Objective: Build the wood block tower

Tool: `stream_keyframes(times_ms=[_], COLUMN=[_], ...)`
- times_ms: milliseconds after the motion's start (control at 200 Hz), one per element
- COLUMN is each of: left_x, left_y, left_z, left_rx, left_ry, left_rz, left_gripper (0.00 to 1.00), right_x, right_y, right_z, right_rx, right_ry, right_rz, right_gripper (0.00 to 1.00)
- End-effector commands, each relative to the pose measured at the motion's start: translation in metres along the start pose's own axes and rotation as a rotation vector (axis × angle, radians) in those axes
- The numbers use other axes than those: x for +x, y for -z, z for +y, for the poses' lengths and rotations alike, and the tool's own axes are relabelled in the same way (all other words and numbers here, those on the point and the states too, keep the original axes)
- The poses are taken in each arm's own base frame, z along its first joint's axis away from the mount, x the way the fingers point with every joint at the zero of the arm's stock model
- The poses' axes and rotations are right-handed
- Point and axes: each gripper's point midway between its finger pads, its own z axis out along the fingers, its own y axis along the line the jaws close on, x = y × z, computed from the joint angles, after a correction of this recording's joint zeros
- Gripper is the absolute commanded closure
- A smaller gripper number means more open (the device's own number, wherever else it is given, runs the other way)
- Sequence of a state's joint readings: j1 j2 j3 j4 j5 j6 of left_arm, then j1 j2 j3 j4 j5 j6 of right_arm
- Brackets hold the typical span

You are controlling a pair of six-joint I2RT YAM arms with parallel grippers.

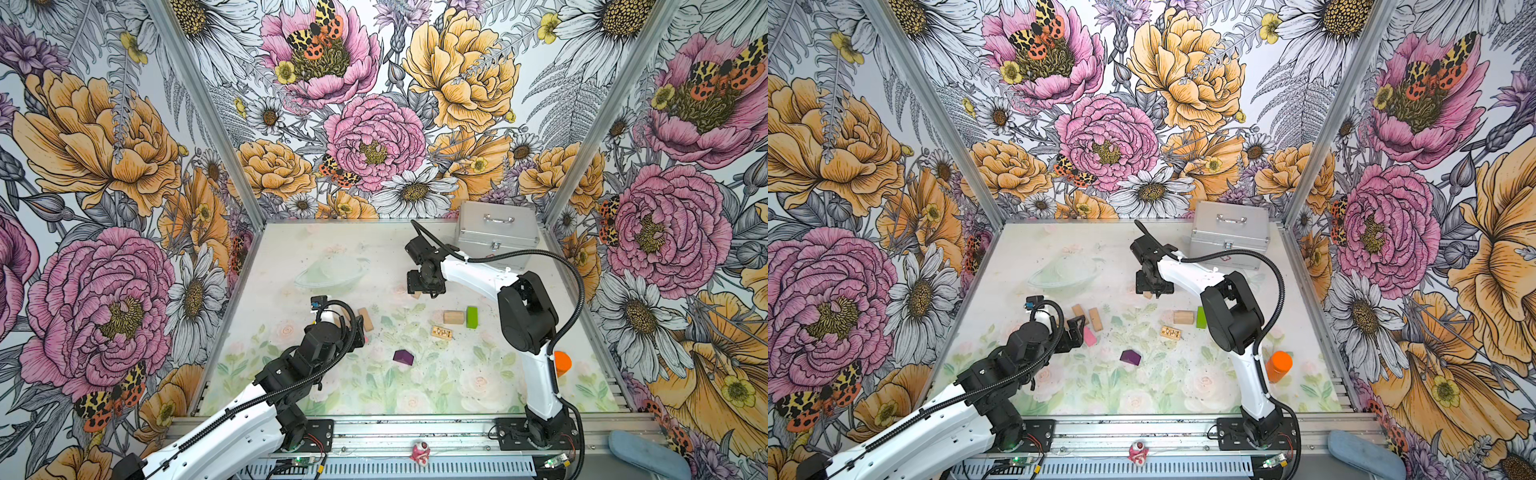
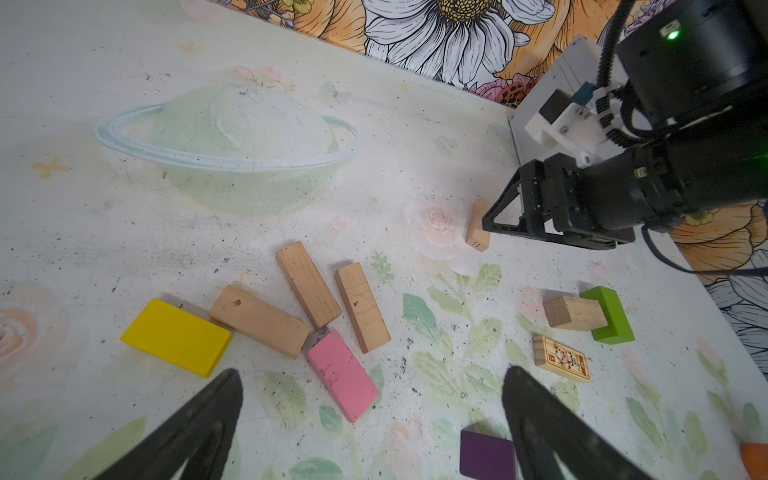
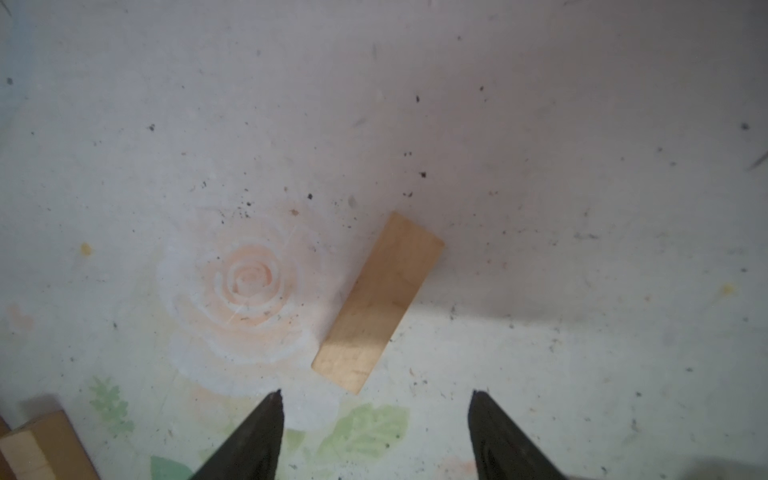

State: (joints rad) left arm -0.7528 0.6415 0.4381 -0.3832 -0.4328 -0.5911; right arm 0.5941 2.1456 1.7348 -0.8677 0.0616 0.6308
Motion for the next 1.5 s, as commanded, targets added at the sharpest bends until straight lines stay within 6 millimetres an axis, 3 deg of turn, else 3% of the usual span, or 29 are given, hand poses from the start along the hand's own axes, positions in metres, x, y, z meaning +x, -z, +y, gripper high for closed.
stream_keyframes(times_ms=[0,415,565,755,906,1236,1496], left_x=[-0.001,-0.003,-0.002,-0.001,-0.003,-0.001,0.003], left_y=[-0.003,-0.006,-0.007,-0.007,-0.006,-0.004,0.001], left_z=[-0.002,0.002,0.003,0.003,0.002,-0.003,-0.012], left_rx=[0.026,0.023,0.02,0.023,0.026,0.059,0.095], left_ry=[-0.007,0.004,0.008,0.01,0.008,0.041,0.053], left_rz=[-0.003,-0.001,0.001,0.003,0.003,0.013,0.017], left_gripper=[0.01,0.01,0.01,0.01,0.01,0.01,0.01], right_x=[-0.009,-0.018,-0.015,-0.01,-0.004,0.018,0.021], right_y=[-0.004,-0.027,-0.035,-0.038,-0.04,-0.027,-0.009], right_z=[-0.002,-0.003,-0.005,-0.009,-0.012,-0.023,-0.013], right_rx=[0.02,0.046,0.051,0.067,0.066,0.093,0.069], right_ry=[-0.019,-0.022,-0.011,0.005,0.023,0.042,0.037], right_rz=[0.004,0.035,0.058,0.078,0.099,0.112,0.067], right_gripper=[0.32,0.43,0.57,0.6,0.68,0.71,0.72])
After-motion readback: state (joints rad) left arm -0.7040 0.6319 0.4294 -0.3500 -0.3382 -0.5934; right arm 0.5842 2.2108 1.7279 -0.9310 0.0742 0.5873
